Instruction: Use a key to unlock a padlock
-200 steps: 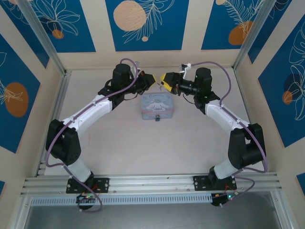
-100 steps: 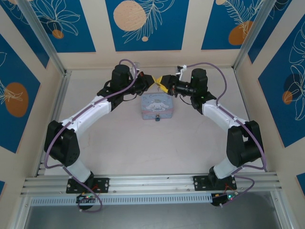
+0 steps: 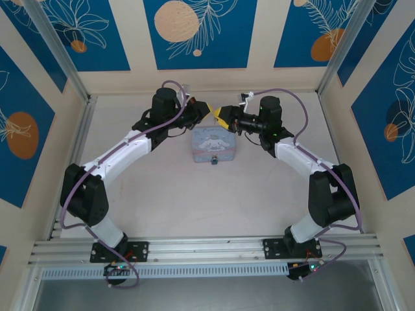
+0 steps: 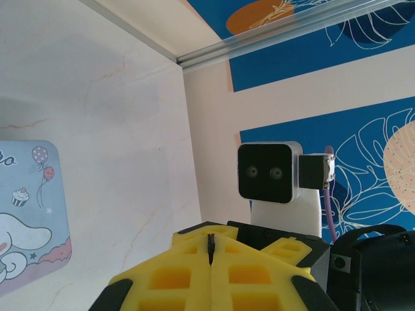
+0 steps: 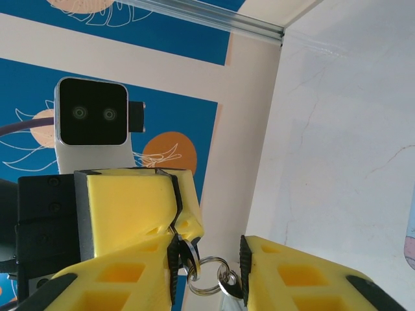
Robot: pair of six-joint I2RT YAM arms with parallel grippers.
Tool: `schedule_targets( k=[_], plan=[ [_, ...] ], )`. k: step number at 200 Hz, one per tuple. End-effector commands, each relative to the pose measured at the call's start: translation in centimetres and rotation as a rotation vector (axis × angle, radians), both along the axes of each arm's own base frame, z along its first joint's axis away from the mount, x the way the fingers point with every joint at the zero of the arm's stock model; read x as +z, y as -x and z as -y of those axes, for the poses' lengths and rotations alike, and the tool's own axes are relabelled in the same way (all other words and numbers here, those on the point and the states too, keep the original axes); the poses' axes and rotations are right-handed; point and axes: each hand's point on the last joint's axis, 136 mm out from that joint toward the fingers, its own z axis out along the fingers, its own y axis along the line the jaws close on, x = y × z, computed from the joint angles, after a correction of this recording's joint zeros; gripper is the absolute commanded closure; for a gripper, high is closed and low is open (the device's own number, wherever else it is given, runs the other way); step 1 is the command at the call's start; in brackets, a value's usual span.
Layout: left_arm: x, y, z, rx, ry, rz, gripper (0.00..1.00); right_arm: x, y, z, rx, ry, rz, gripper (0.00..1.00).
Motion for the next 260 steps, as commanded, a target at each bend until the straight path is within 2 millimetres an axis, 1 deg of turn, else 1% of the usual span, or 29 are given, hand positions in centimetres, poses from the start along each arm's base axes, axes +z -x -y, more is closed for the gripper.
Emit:
schedule_targets(
  k=[1,50,97,113,146,193,239,260],
  plan=[
    [2.1,0.0,-0.7,0.018,0.023,0.054,1.0,0.9,0.9,-0.2,0.018,-0.01,0.031,0.67],
    [2.0,-0.1,-0.6,0.022,0.025,0.052,1.0,1.5,0.9,-0.6,0.028,-0.015,0.045,0.73],
    [1.6,-0.3,-0.7,0.031,0.022,0.047,1.0,2.0,1.0,-0.8,0.039,-0.022,0.055,0.75],
    [1.5,-0.4,-0.7,0.033,0.021,0.046,1.0,2.1,0.9,-0.8,0.038,-0.022,0.055,0.8],
    [1.3,-0.4,-0.8,0.035,0.017,0.043,1.0,2.0,0.8,-0.6,0.034,-0.02,0.051,1.0],
    [1.0,-0.2,-1.1,0.044,0.012,0.038,1.0,1.9,0.3,0.0,0.01,-0.02,0.043,1.0],
    [0.8,0.1,-1.3,0.04,0.016,0.034,1.0,1.9,0.0,0.1,0.007,-0.022,0.038,1.0],
    [0.8,0.2,-1.4,0.045,0.025,0.034,1.0,1.6,-0.3,0.1,0.001,-0.019,0.024,1.0]
  ],
)
